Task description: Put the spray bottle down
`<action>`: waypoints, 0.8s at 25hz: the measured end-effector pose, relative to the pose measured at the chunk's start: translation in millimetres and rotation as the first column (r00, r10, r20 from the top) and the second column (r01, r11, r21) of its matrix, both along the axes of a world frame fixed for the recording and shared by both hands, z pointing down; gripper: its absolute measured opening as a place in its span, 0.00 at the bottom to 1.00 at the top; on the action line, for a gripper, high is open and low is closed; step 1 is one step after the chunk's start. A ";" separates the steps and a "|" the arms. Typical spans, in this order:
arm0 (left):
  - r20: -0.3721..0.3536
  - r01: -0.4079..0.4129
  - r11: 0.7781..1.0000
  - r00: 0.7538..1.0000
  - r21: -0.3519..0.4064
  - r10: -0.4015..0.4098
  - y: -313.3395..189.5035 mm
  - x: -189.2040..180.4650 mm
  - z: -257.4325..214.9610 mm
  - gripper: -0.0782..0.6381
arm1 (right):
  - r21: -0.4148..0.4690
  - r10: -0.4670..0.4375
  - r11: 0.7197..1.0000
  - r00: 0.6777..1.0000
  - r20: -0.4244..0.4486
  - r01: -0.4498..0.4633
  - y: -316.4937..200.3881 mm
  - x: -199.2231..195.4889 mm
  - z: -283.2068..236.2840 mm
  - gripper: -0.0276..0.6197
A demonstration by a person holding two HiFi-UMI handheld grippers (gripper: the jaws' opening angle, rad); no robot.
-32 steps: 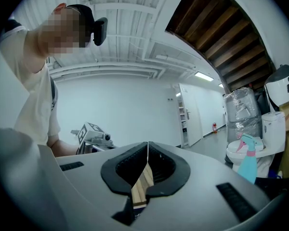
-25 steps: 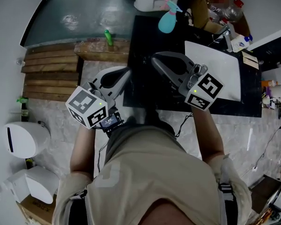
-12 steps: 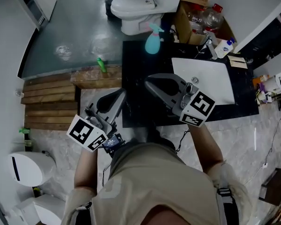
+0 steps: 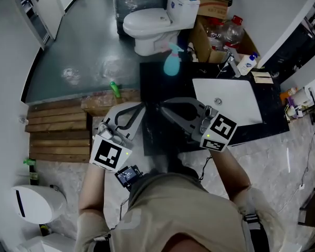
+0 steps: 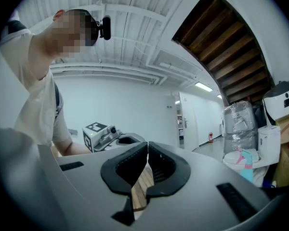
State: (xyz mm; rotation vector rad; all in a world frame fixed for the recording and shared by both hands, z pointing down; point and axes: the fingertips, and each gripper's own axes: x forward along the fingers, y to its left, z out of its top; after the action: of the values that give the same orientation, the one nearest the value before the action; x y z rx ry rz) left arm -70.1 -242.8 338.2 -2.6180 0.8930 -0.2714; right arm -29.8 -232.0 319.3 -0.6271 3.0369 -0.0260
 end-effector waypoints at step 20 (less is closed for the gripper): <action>-0.386 -0.062 0.960 0.921 -0.273 -0.050 5.1 -23.5 6.0 0.12 | -0.079 0.067 0.995 0.997 0.046 -0.064 23.5 3.5 14.2 0.08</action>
State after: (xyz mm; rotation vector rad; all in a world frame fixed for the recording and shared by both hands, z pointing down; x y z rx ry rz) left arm -93.5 -237.8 344.1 -3.0017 1.0351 0.1481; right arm -26.3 -208.5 333.5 -0.7201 2.9785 -0.1548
